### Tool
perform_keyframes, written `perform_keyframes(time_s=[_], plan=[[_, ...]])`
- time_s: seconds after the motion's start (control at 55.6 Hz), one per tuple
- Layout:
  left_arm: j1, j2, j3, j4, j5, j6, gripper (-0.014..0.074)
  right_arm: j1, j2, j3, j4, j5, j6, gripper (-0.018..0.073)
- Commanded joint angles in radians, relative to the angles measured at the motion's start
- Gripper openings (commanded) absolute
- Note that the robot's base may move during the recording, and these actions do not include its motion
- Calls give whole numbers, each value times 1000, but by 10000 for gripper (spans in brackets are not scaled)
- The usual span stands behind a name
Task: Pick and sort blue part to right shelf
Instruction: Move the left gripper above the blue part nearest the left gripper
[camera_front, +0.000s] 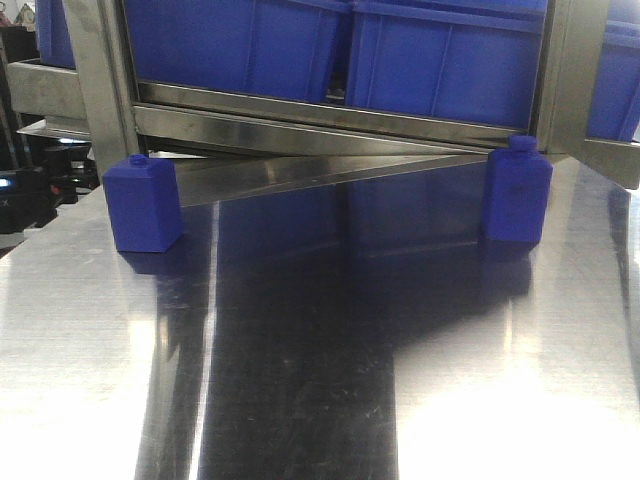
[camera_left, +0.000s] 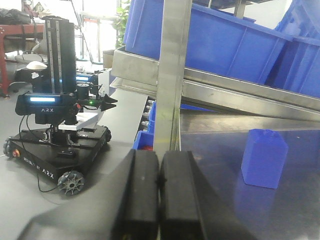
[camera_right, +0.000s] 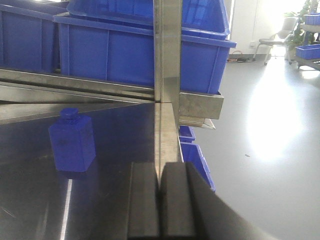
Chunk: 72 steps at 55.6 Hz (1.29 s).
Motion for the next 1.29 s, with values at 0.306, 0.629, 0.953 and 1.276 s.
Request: perform_keyframes(time_s=[0.306, 0.629, 0.953, 1.276], plan=[[-6, -23, 31, -8, -87, -1, 125, -5, -17, -8, 1, -86, 1, 53], [-6, -23, 31, -8, -87, -1, 125, -5, -17, -8, 1, -86, 1, 53], [-6, -23, 31, -8, -166, -1, 125, -5, -17, -8, 1, -86, 1, 53], [-6, 65, -280, 18, -32, -1, 127, -5, -17, -8, 1, -86, 1, 53]])
